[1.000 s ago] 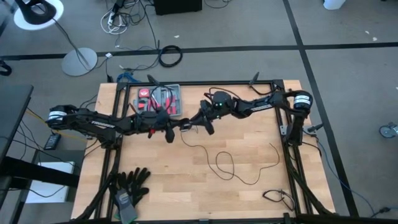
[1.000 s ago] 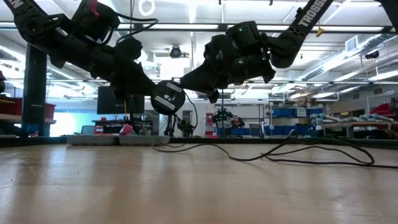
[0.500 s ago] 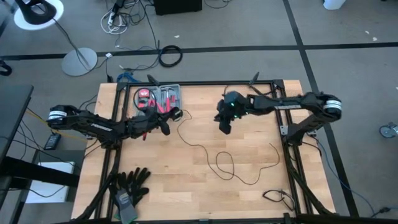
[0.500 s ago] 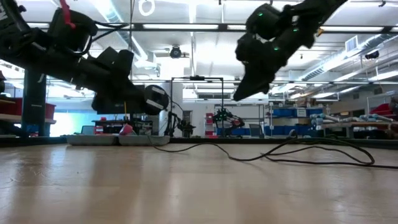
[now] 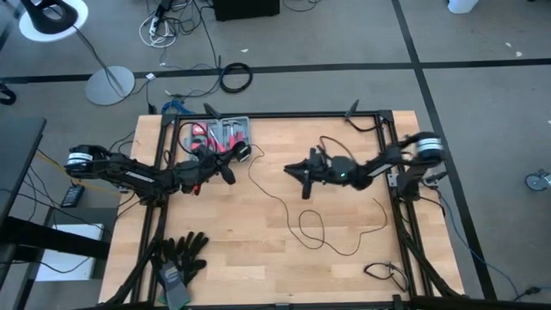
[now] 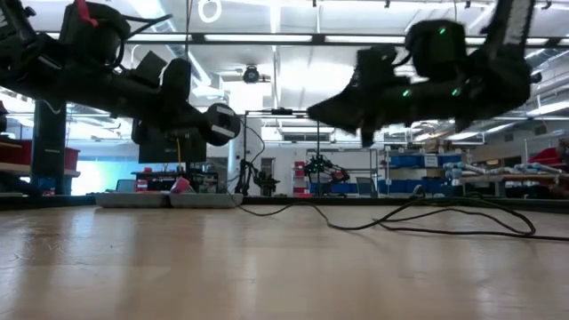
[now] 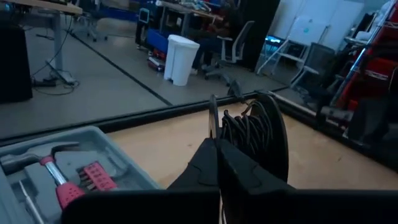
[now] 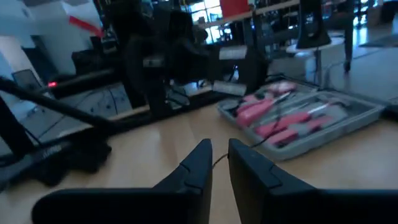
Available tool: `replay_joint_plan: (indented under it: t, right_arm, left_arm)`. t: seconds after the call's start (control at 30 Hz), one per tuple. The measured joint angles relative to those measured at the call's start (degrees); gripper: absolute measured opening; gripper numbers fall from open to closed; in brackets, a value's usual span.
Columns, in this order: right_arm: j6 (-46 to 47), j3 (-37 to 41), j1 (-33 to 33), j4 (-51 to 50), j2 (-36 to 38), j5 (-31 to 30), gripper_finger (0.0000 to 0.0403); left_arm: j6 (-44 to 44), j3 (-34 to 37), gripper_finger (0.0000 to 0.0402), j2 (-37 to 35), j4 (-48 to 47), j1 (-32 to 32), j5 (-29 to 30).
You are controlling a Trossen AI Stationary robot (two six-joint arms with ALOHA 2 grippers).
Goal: Coil cords
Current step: Coil the black wire onto the spool
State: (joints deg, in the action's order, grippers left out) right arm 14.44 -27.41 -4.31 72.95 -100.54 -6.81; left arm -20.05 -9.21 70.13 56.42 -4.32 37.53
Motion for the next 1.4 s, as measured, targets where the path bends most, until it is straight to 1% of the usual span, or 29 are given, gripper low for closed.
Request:
replay_joint_plan:
  t: [0.1,0.2,0.27,0.37,0.47,0.7,0.83,0.93,1.13,1.4]
  right_arm:
    - [0.1,-4.8,1.24,1.65,-8.57,0.28,0.0053]
    - [-1.54,-9.67,1.73,1.76,-15.05,0.55,0.0053]
    - [-1.91,-12.43,1.37,1.8,-17.78,0.47,0.0053]
    - [-1.37,-16.08,0.42,1.73,-20.04,0.5,0.0055]
    - [-0.44,-19.32,-0.09,-1.25,-21.91,1.24,0.0071]
    - [0.89,-26.14,-0.29,-7.59,-24.99,1.77,0.0135]
    - [0.99,-27.38,-1.45,-9.14,-25.02,-0.51,0.0166]
    - [3.69,-27.27,-2.84,-9.51,-25.02,-1.11,0.0181]
    - [9.91,-27.24,-4.68,-10.02,-25.02,-1.35,0.0189]
    - [9.52,-27.24,-4.75,-6.9,-25.02,-1.06,0.0174]
  left_arm:
    - [0.3,0.0,0.0,0.0,0.78,0.0,-0.01]
    - [0.31,0.0,0.0,0.0,1.14,0.0,-0.16]
    - [0.3,0.0,0.0,0.0,1.18,0.0,-0.18]
    - [0.22,0.0,0.0,0.0,1.33,0.0,-0.21]
    - [0.26,0.01,0.0,0.0,1.62,0.0,-0.29]
    - [0.28,0.0,0.0,0.0,2.34,-0.02,-0.3]
    - [0.28,0.0,0.0,0.0,2.66,-0.02,-2.25]
    - [0.32,0.0,0.0,0.0,3.66,-0.02,-4.16]
    - [3.45,0.0,0.0,0.01,7.84,-0.02,-6.18]
    - [4.83,0.0,0.0,0.02,10.15,-0.02,-6.66]
